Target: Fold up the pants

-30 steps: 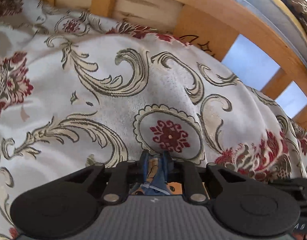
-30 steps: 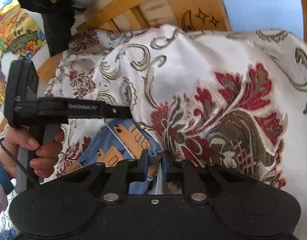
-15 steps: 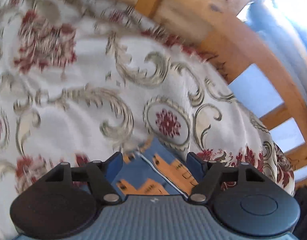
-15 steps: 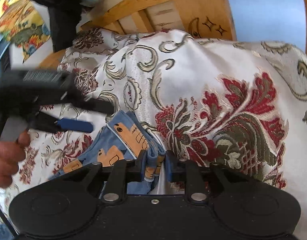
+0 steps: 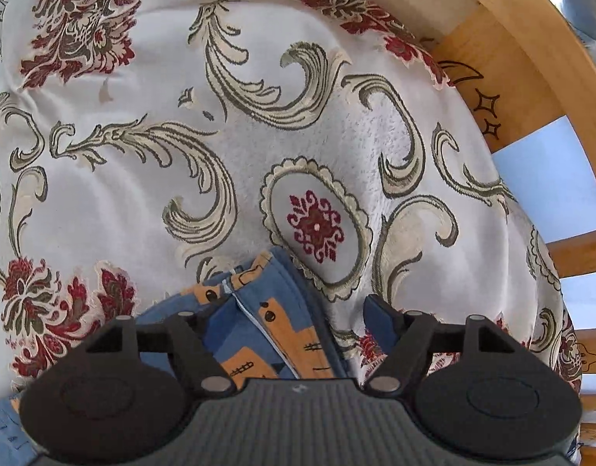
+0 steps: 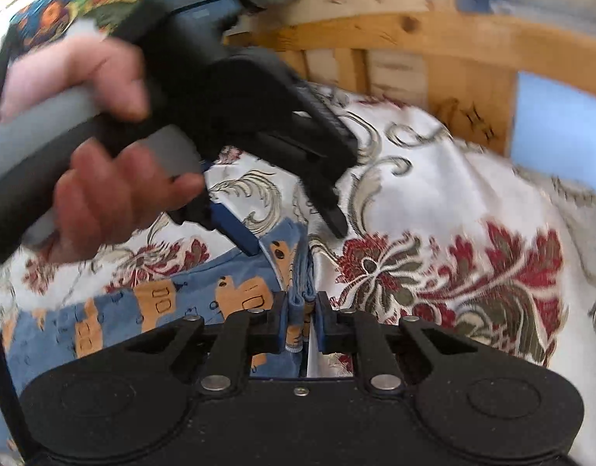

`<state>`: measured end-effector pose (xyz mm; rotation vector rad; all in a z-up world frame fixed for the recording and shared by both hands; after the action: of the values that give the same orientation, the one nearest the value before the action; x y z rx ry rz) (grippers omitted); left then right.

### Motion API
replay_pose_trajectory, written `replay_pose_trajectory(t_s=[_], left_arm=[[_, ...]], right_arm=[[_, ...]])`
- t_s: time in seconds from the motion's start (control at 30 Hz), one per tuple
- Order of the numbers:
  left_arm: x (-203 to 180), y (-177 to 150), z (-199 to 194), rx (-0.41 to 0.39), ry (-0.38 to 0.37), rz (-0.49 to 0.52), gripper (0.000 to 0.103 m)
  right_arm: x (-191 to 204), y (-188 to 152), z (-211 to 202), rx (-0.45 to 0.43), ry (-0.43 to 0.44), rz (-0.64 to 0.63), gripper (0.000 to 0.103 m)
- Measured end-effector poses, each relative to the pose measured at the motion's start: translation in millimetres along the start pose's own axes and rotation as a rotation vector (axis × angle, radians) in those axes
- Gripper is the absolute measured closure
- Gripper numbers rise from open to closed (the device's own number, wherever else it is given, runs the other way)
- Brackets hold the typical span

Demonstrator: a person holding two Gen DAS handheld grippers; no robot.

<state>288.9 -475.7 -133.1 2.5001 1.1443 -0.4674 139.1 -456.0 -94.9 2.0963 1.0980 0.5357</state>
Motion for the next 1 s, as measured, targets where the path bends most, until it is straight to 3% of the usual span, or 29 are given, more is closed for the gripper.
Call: replay_pose_trajectory(t_s=[0.27, 0.47, 0.63, 0.73, 1.0], left_arm=[[-14.0, -4.3, -12.1, -0.004, 0.026, 0.005, 0.029], [-9.1, -21.9, -31.9, -0.03, -0.016, -0.022, 0.036], [4.2, -35.8, -46.1, -0.057, -0.085, -0.082, 0.036], [11.0, -39.1, -52.4, -0.059, -0.087, -0.096, 0.037], [38.7, -44.2, -59.5, -0.074, -0.075, -0.146, 0.052]], right_arm=[[24.2, -2.2, -12.9, -0.091, -0.031, -0.205, 0.088], [38.9, -7.3, -23.1, -0.153, -0.068, -0.319, 0.088], [56.9, -11.0, -35.6, -0.208, -0.072, -0.435, 0.088], [75.6, -18.4, -43.3, -0.254, -0.073, -0.544, 0.088], [80.4, -21.9, -43.4, -0.237, -0.058, -0.573, 0.088]])
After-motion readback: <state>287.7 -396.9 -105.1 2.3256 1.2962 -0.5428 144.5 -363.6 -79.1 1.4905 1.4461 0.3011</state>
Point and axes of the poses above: each gripper's, at about its wrist camera, not at the fingertips, and z roughly the way its jaws point, x to its left, y to its top, the point moved 8 cm from there along z, roughly the way its jaws point, and after that the axes turned 11 degrees about -y, right-handed, at the moved point
